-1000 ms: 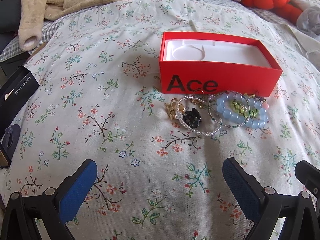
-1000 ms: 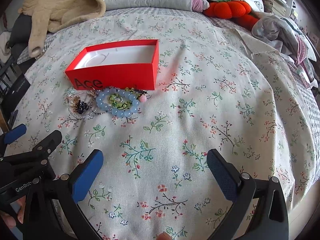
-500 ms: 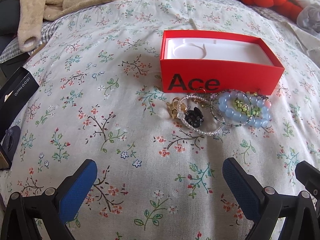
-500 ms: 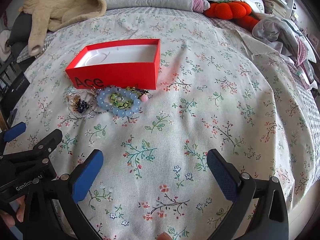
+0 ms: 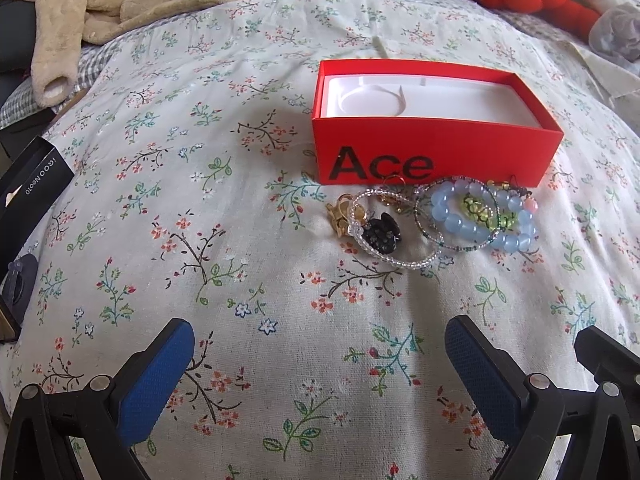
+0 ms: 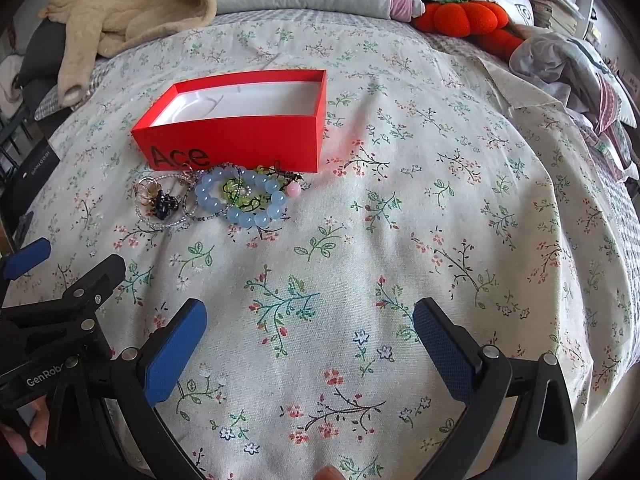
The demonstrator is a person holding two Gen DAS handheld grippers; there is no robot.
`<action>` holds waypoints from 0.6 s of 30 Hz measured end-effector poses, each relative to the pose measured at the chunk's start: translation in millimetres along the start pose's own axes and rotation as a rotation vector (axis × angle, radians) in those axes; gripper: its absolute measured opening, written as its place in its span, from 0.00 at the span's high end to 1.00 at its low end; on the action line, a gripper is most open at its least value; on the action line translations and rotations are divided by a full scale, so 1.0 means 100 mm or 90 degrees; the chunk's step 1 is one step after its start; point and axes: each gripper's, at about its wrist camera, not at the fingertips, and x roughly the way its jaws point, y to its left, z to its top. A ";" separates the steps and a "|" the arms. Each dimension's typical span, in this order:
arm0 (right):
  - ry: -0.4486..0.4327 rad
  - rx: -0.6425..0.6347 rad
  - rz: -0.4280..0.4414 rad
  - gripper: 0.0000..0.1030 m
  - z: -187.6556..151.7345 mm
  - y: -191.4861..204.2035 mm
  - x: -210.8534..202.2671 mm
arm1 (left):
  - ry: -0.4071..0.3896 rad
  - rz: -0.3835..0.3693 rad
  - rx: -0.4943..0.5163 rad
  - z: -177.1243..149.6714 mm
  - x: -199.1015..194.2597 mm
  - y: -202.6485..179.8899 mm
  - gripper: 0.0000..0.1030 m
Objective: Organize jewelry
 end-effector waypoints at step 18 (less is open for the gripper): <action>0.025 0.020 0.028 0.00 0.02 -0.09 0.19 | -0.004 -0.029 -0.024 0.06 0.09 0.16 0.00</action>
